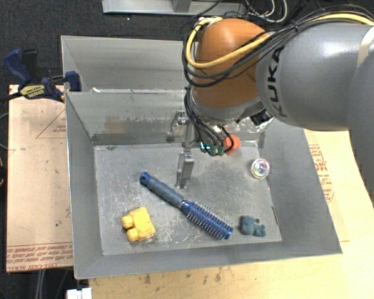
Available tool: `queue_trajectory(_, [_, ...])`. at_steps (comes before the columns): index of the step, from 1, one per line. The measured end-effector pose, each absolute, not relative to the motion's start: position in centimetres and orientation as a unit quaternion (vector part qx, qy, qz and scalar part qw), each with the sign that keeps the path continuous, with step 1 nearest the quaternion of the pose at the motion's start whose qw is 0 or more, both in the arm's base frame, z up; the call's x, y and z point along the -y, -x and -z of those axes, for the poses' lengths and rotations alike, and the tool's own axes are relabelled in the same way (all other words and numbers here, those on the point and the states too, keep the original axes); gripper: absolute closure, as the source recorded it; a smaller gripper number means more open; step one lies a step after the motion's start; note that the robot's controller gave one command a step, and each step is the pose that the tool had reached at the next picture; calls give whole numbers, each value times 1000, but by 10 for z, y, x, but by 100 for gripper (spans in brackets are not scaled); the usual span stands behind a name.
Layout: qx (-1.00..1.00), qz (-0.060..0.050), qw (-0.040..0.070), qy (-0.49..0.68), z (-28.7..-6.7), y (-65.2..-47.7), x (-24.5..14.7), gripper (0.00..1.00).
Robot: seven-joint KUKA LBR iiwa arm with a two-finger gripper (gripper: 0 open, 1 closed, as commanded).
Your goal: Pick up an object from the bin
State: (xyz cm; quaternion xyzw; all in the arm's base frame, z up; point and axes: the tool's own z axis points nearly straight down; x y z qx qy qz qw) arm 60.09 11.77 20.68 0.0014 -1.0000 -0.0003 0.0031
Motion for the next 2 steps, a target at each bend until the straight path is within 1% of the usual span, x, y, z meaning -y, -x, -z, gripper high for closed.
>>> queue_trajectory(1, [996, 3, -7, 84, -72, -573, -97, 0])
queue_trajectory(2, [994, 1, -1, 114, -101, -556, -104, 0])
